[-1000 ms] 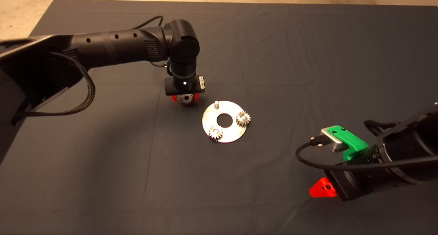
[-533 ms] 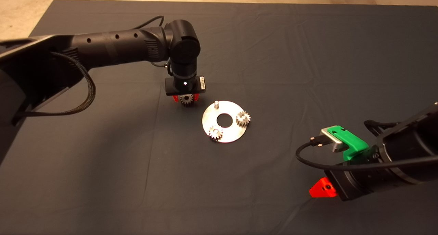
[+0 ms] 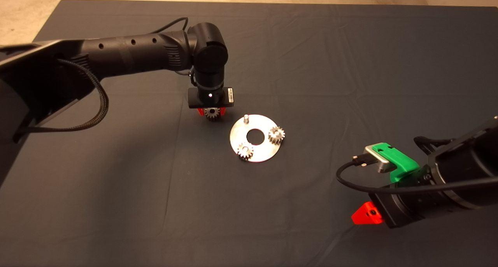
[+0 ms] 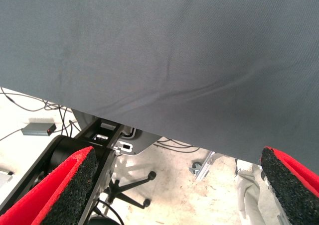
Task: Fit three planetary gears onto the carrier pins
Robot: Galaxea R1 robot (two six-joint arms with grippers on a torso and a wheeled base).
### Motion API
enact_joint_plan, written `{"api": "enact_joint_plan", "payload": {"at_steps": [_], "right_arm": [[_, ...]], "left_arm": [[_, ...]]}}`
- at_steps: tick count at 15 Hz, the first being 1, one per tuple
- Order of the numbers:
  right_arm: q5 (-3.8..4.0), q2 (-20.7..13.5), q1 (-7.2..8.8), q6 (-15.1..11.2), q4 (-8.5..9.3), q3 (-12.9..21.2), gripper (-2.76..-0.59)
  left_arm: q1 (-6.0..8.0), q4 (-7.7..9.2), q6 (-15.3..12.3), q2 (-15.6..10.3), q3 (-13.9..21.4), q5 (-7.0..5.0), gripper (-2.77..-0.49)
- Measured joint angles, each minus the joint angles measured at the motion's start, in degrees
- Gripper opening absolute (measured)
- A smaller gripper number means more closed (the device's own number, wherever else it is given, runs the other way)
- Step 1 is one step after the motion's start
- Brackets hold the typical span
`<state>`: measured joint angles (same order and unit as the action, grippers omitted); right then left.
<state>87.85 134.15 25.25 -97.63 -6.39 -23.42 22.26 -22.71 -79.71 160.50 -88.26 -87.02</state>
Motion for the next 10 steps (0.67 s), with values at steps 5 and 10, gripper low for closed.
{"api": "enact_joint_plan", "payload": {"at_steps": [5,10], "right_arm": [[0.00,0.2,0.00,0.0,0.00,0.0,-0.89],[0.00,0.3,0.00,0.0,0.00,0.0,-0.89]], "left_arm": [[-0.02,0.00,2.8,0.0,0.0,-0.02,-2.04],[-0.02,0.00,4.4,0.0,0.0,0.00,-2.17]]}}
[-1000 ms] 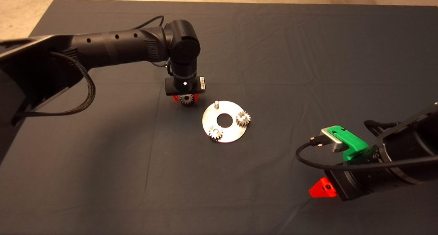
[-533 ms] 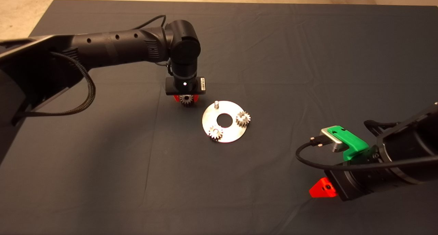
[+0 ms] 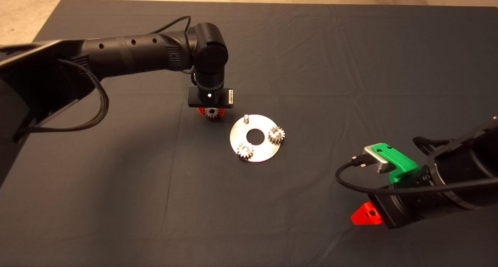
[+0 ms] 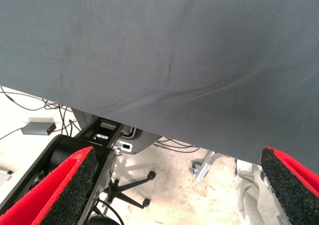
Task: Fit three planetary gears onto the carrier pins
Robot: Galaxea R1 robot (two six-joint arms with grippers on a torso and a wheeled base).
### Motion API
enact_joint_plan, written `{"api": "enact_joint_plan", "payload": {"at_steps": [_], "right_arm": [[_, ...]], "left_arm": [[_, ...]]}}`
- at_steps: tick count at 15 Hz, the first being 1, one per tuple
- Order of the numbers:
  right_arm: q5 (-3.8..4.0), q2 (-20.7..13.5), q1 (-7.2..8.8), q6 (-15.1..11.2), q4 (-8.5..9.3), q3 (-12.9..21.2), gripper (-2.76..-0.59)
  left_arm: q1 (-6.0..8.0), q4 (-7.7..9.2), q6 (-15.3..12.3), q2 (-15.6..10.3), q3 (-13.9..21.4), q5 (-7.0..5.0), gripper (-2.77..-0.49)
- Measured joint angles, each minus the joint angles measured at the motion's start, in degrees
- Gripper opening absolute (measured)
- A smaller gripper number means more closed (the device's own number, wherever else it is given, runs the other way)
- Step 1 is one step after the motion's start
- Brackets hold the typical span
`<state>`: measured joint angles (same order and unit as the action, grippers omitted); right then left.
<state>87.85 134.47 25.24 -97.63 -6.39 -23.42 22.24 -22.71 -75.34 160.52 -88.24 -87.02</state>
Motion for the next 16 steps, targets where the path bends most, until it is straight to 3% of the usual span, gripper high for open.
{"api": "enact_joint_plan", "payload": {"at_steps": [7,16], "right_arm": [[0.02,0.1,-0.01,0.0,0.00,0.0,-0.89],[0.00,0.1,0.00,0.0,0.00,0.0,-0.89]], "left_arm": [[0.00,0.00,2.7,0.0,0.0,-0.02,-2.20],[-0.02,-0.16,3.3,-0.1,0.4,-0.02,-2.31]]}}
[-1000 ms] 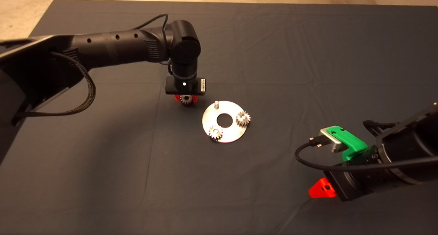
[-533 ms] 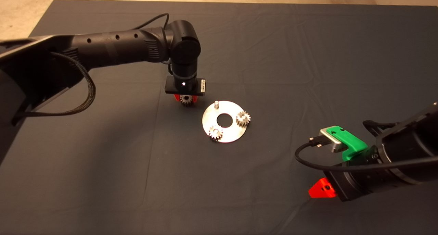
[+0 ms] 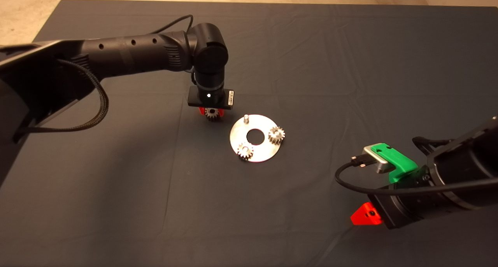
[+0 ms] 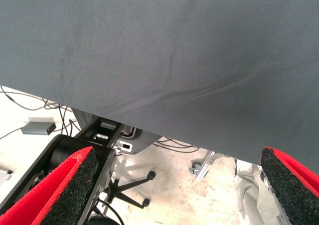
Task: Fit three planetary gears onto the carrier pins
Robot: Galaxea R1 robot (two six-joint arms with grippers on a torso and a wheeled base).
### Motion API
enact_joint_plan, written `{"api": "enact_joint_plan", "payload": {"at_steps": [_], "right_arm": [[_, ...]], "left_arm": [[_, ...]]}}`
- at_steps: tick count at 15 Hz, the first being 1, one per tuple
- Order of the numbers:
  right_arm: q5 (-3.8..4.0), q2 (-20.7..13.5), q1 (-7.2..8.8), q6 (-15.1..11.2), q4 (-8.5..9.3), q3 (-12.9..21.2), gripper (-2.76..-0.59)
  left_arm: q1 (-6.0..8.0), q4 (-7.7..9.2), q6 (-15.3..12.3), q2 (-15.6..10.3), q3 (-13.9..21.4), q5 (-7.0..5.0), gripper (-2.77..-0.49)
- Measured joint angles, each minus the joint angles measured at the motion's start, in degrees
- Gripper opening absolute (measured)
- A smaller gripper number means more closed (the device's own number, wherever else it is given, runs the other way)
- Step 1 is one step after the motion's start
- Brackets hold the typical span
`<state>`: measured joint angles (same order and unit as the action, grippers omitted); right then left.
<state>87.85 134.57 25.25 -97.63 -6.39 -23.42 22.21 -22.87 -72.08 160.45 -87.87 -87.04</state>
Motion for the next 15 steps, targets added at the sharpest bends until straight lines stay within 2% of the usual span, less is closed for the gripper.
{"api": "enact_joint_plan", "payload": {"at_steps": [5,10,12,15], "right_arm": [[0.05,-2.8,-0.02,0.0,0.00,0.0,-0.89],[-0.02,-3.3,-0.02,0.0,0.00,0.0,-0.89],[0.02,-3.6,0.00,0.0,0.00,0.0,-0.89],[0.01,-3.6,-0.01,0.0,0.00,-0.4,-0.89]], "left_arm": [[-0.09,-0.15,0.2,-0.1,0.3,-0.04,-2.32],[0.02,-0.22,0.2,-0.1,2.5,0.00,-2.32],[1.00,-0.06,0.2,-0.1,3.5,0.00,-2.32],[3.79,0.40,0.2,0.0,4.6,-0.02,-2.33]]}}
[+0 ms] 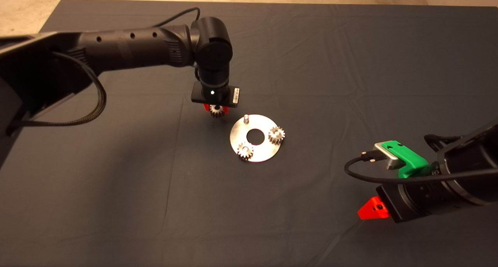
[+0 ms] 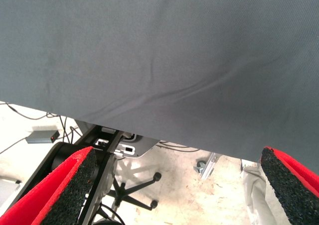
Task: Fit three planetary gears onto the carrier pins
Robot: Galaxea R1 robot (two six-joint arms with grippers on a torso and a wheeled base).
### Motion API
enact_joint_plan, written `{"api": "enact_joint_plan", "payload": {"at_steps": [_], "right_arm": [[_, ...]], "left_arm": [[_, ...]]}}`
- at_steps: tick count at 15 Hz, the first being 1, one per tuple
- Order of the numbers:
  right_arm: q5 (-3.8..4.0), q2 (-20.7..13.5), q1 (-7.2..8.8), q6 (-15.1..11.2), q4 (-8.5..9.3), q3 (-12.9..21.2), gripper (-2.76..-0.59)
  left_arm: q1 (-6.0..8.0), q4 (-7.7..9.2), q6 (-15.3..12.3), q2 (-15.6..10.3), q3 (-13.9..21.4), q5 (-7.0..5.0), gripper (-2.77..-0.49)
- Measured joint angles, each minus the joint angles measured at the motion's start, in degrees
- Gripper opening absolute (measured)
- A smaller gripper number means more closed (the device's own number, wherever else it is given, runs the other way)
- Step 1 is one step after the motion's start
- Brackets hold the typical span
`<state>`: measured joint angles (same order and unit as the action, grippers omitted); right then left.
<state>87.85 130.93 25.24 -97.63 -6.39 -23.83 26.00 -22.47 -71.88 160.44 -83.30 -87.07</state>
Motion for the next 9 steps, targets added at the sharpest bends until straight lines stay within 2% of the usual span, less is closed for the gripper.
{"api": "enact_joint_plan", "payload": {"at_steps": [3,9], "right_arm": [[-0.03,-0.1,-0.19,0.0,0.00,-0.1,-0.89],[0.02,-2.3,-0.77,0.0,-0.02,-0.4,-0.89]], "left_arm": [[1.89,0.59,0.0,0.9,0.3,-0.01,-2.33],[2.79,2.82,0.0,4.9,0.9,0.02,-2.33]]}}
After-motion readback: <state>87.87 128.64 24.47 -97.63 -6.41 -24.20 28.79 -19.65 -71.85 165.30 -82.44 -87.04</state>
